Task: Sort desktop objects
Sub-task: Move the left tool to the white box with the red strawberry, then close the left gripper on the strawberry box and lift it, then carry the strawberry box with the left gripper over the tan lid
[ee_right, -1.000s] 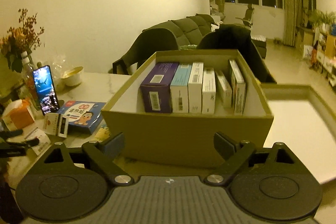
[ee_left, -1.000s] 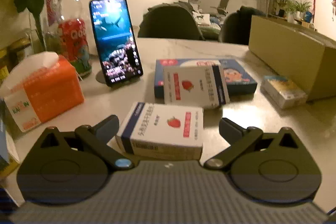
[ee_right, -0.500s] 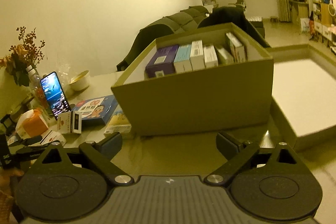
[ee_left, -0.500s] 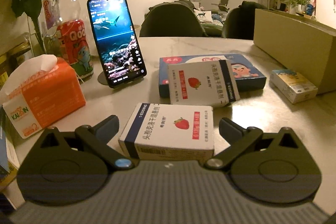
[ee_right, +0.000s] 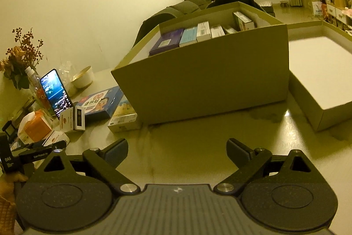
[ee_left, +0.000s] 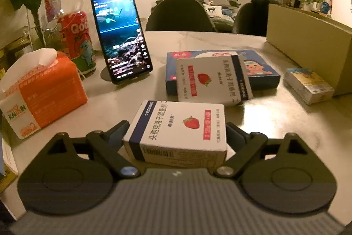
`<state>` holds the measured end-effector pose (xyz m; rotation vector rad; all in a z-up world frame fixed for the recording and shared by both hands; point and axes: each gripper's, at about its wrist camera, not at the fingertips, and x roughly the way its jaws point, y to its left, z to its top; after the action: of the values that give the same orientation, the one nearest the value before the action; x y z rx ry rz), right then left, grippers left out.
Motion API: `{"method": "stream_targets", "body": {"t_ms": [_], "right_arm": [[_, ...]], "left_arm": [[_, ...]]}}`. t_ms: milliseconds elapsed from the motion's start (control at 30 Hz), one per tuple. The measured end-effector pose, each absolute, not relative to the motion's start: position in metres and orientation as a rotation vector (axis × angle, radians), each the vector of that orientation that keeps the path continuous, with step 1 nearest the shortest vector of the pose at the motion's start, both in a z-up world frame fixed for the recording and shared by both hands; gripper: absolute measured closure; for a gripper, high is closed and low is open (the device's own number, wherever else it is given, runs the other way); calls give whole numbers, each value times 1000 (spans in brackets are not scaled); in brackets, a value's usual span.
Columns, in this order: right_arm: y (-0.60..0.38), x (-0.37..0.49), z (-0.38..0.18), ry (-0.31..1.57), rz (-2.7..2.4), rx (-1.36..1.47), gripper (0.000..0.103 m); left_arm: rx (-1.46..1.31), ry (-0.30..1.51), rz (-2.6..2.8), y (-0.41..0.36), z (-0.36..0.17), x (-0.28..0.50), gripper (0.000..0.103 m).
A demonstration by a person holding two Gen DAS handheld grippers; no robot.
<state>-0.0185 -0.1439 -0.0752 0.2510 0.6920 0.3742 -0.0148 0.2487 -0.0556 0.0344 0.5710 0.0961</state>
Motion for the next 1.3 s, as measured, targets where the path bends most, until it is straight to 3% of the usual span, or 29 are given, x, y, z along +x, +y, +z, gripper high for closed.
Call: {"method": "stream_targets", "body": {"t_ms": [700,1300], "right_arm": [[-157,-13,-84,698,319,252,6],[-177,-11,-93,725,275,264,6]], "left_arm": [[128,375,-124,184,4,-4,13],[181,360,-234,131,21,22,13]]}}
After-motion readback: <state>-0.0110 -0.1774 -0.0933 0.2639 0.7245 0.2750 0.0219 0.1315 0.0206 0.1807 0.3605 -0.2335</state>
